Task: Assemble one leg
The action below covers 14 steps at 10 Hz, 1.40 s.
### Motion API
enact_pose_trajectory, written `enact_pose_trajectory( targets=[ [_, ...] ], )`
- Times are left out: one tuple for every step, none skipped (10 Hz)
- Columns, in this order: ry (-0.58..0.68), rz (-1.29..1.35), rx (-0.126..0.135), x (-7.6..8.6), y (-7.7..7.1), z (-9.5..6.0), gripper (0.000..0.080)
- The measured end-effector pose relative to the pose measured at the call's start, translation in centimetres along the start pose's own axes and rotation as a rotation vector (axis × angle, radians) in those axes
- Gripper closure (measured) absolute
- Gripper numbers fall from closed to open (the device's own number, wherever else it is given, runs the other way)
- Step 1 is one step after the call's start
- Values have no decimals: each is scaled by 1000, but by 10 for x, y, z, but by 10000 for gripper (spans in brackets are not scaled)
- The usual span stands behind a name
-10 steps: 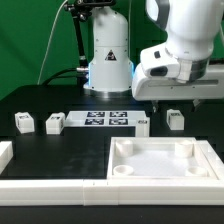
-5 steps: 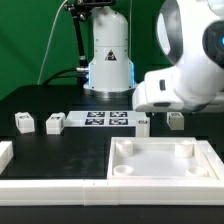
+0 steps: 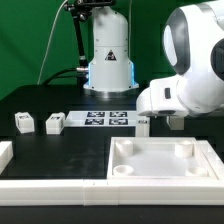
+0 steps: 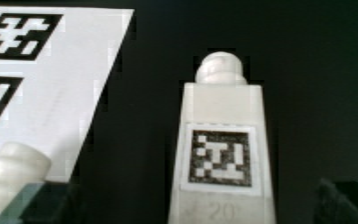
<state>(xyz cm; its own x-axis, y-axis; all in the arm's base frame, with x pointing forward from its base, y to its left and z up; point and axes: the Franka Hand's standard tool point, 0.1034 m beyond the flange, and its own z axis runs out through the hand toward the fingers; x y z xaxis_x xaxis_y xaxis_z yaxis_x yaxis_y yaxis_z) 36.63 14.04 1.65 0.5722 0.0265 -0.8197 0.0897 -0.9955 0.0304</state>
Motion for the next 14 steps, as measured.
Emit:
enact_pose_trajectory(
  targets=[
    [-2, -2, 0, 0, 1, 6, 150],
    [-8, 2, -1, -1, 2, 13, 150],
    [-17, 8, -4, -2, 2, 18, 150],
    [-20, 11, -5, -2, 2, 20, 263],
    [-20, 11, -5, -2, 2, 20, 263],
    [-20, 11, -5, -2, 2, 20, 399],
    [-20, 10, -5, -2, 2, 20, 512],
    [-20, 10, -5, -2, 2, 20, 512],
    [-20, 10, -5, -2, 2, 20, 512],
    [-20, 10, -5, -2, 2, 20, 512],
    [-20, 10, -5, -2, 2, 20, 512],
    [-20, 10, -5, -2, 2, 20, 512],
    [-20, 10, -5, -2, 2, 20, 512],
    [-27, 3, -6, -5, 3, 17, 512]
  ],
)
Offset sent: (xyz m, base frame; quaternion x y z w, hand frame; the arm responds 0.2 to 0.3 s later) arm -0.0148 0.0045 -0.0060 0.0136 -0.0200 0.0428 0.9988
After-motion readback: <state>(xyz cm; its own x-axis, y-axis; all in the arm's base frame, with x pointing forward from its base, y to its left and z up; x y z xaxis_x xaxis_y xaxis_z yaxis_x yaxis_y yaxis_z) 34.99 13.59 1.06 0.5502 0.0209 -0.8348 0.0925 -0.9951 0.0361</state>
